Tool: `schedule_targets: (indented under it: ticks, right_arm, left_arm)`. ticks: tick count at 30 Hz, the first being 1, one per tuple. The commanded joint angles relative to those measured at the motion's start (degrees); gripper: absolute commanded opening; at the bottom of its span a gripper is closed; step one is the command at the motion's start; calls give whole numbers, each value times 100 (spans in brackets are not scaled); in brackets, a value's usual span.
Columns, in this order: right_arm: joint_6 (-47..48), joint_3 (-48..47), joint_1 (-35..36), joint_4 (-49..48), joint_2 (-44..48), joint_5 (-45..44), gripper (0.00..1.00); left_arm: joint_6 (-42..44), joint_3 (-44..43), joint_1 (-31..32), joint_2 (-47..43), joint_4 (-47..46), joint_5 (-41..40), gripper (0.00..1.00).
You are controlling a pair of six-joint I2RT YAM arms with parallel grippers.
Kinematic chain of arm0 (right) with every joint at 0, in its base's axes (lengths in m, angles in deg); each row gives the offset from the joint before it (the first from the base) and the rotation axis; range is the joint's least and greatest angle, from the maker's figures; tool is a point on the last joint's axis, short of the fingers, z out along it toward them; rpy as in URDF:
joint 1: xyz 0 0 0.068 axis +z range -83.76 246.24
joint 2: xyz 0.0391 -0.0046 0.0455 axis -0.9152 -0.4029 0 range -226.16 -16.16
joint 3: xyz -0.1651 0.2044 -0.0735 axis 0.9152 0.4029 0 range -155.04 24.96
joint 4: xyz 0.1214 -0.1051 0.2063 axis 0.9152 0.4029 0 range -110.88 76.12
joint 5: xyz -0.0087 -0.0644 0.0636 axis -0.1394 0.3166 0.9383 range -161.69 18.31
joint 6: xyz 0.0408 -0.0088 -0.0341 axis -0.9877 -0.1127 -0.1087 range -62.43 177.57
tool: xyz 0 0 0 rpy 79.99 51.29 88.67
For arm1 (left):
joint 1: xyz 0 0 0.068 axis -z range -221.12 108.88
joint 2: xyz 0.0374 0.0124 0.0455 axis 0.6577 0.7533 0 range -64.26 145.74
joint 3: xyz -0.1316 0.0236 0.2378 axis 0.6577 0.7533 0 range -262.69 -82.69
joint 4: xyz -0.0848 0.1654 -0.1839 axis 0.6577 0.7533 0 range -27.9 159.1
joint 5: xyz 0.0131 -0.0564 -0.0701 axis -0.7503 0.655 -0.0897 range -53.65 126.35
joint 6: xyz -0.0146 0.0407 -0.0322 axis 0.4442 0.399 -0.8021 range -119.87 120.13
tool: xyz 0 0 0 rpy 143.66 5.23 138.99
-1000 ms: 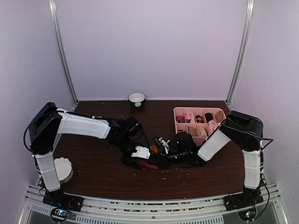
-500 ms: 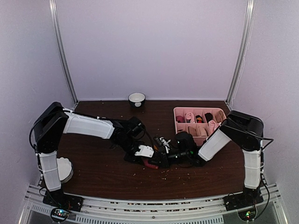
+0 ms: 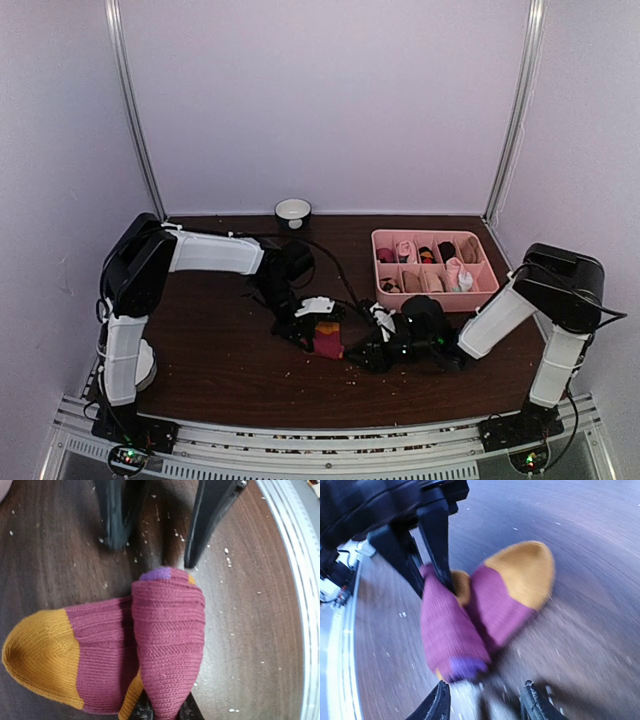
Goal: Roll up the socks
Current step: Roll the sock at the center of the board.
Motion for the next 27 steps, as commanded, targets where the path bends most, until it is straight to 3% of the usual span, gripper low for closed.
schedule_targets:
  ticks: [1,7,14,27]
  right_arm:
    - [686,568,319,-156,273,-998,49]
    - [1615,645,939,-300,598,-1464,49]
    - [2591,380,1502,-102,791,-1887,49]
    - [3725,-815,1696,664,180,-2026,46]
  left_arm:
    - [-203,-218,-54,354,1195,435,7]
    - [-296,-889,-120,962,2081,783,7]
    - [-673,-1145,-246,1338,2381,736,7]
    - [-818,-1261,-258,1726,2728,509,5]
